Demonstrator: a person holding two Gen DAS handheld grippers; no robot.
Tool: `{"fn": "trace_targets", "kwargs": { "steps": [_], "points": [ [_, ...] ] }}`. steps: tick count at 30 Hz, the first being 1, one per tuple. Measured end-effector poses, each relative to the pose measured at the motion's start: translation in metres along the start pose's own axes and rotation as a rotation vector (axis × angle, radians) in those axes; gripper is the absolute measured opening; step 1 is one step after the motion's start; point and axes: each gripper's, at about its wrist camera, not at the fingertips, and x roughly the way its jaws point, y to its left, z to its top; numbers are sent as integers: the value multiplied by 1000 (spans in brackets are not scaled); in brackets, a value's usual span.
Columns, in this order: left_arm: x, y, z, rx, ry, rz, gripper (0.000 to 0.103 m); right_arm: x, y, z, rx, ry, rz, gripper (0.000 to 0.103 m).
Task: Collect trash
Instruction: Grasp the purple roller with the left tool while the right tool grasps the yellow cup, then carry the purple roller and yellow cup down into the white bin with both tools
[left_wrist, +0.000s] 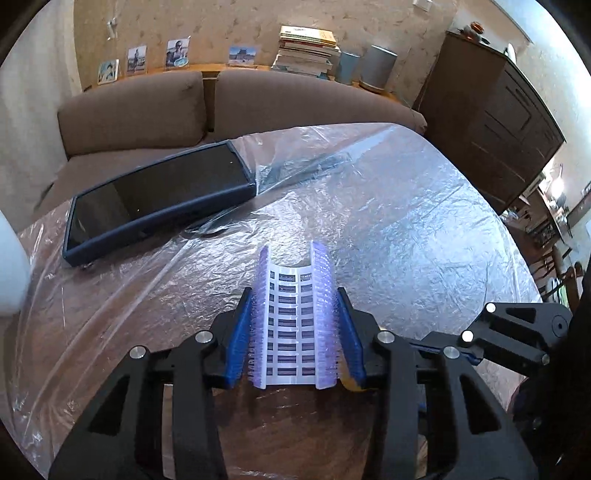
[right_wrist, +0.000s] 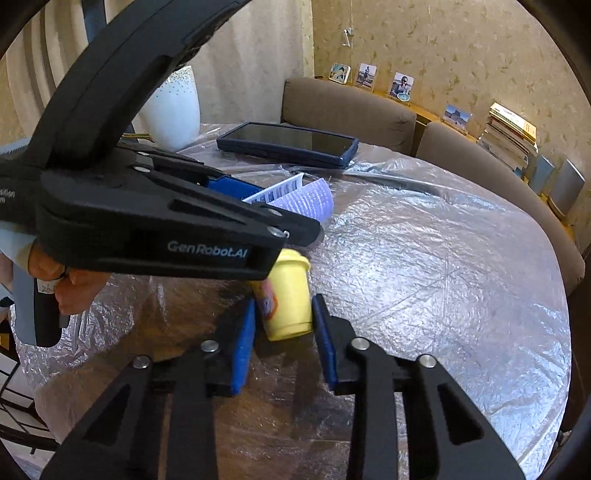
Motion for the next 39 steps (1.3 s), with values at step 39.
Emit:
{"fn": "trace_targets", "kwargs": {
  "steps": [39],
  "points": [
    [-78,-25,-104,-79,-120,100,45,-85,-1,-78,233,-87,135,28]
  ]
}}
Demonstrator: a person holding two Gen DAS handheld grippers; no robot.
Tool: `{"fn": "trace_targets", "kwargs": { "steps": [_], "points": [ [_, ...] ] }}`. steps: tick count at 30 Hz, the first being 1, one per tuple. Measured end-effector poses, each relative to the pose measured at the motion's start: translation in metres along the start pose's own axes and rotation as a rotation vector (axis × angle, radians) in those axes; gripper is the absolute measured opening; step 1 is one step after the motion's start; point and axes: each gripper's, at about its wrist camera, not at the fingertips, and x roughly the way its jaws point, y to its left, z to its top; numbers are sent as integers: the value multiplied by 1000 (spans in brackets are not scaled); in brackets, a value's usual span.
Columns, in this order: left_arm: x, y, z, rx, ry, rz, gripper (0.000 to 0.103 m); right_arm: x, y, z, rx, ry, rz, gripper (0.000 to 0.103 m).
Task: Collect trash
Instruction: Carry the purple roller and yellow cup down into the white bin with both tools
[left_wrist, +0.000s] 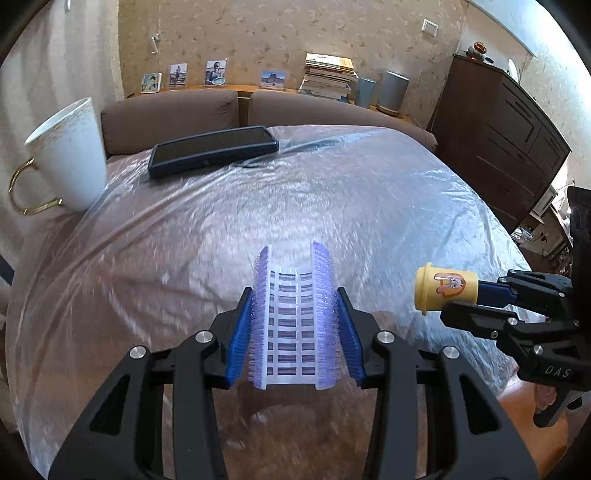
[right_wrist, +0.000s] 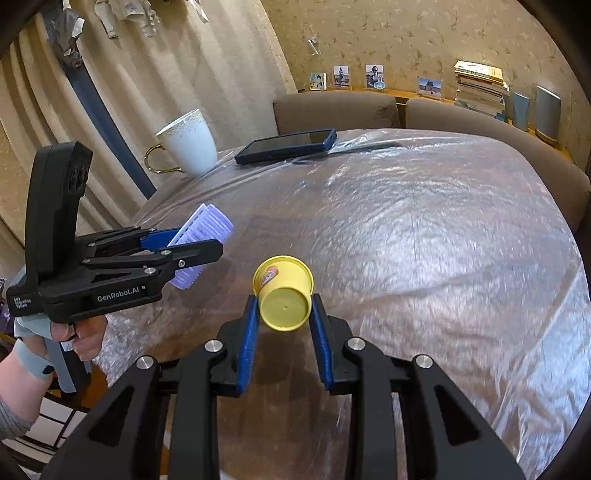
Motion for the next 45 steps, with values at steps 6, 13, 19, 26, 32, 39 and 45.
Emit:
{"fn": "trace_targets", "kwargs": {
  "steps": [6,13,19,26,32,39,45],
  "points": [
    [-16,-8,-21,-41,-8,-5,45,-17,8,-20,4,2,22,28],
    [-42,-18,-47,-53,-15,-11,44,-38,17,-44,4,3,48,28],
    [-65,-30,-67,-44,-23,-26,45,-56,29,-64,-13,5,69,28],
    [-86,-42,-93,-39,-18,-39,44,-75,40,-88,-24,28,97,28],
    [-91,-50,-116,-47,16,-52,45,-83,50,-112,-39,68,111,28],
    [-92,-60,-137,-39,55,-56,45,-86,55,-138,-36,110,117,28],
    [-82,-67,-156,-28,95,-44,44,-79,52,-156,-24,149,106,28]
  ]
}}
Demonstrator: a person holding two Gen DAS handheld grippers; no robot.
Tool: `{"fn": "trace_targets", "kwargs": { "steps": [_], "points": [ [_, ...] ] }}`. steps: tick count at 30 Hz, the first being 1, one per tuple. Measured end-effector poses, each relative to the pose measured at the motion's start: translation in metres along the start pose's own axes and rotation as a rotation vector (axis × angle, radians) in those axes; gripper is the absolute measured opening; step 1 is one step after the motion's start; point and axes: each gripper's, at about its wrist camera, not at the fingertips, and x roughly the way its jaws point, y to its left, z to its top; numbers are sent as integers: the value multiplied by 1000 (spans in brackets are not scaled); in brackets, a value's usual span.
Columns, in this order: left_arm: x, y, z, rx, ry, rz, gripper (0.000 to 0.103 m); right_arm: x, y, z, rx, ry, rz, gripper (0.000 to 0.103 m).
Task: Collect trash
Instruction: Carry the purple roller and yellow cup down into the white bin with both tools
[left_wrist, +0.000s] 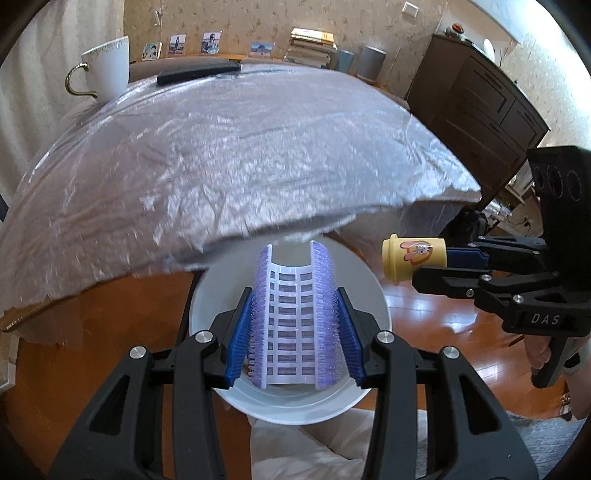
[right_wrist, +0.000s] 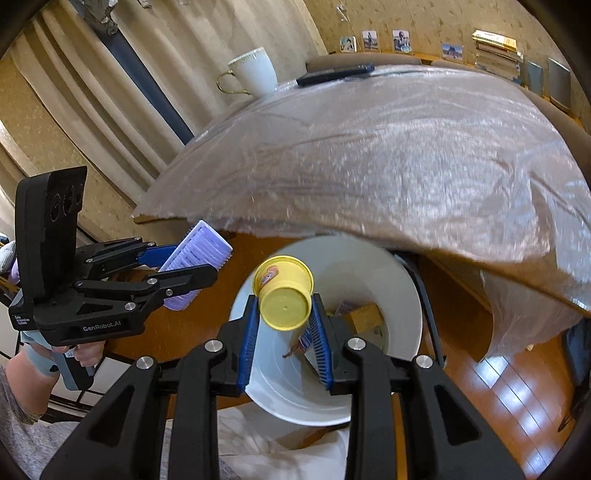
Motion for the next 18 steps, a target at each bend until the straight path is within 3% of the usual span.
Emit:
{"fn": "trace_targets", "kwargs": {
  "steps": [18],
  "points": [
    [60,8,-33,17,126,46,44,60,-25,-21,22,122,-57,28]
  ]
}}
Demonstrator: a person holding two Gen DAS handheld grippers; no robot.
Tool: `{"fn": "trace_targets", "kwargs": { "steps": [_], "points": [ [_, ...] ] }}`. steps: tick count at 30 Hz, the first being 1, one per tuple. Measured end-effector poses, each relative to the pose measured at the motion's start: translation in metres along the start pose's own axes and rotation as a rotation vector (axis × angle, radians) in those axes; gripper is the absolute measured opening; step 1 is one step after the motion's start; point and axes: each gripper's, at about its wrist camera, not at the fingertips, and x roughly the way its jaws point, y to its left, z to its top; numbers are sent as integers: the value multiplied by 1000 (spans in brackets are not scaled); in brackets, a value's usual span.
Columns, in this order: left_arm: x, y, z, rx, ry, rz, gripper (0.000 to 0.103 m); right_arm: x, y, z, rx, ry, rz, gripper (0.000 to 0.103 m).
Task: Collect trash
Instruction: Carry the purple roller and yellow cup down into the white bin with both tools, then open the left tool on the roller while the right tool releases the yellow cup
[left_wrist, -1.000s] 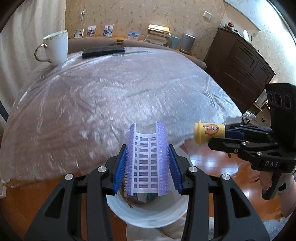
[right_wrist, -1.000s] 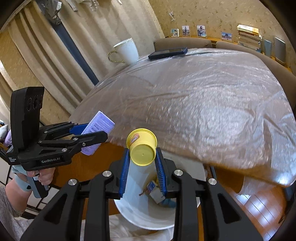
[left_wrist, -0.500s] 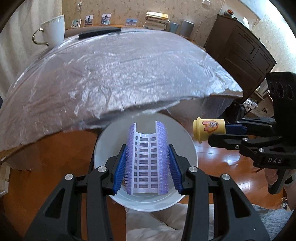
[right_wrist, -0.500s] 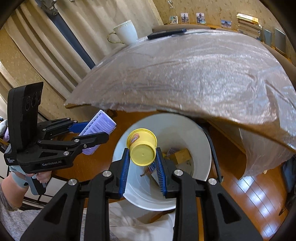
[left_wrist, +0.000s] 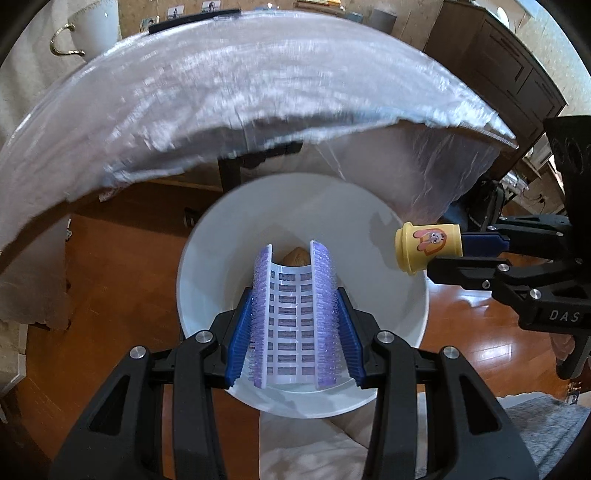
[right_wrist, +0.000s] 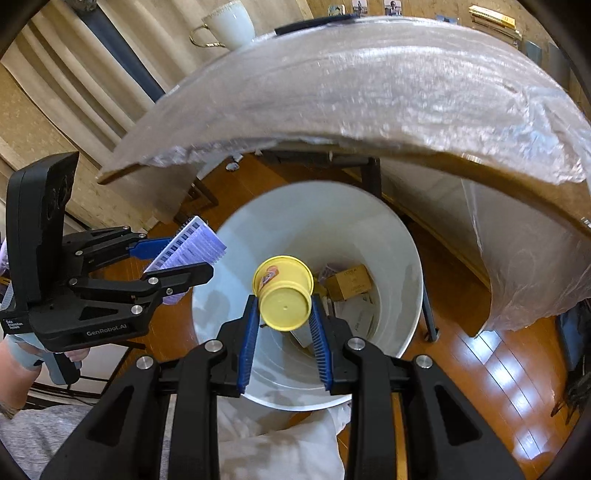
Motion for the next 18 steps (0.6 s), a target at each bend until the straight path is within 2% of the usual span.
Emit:
{"fn": "trace_targets", "kwargs": {
  "steps": [18],
  "points": [
    [53,2,-7,41,122,32,44,53,-13,-3,11,99,-73,28]
  ]
}}
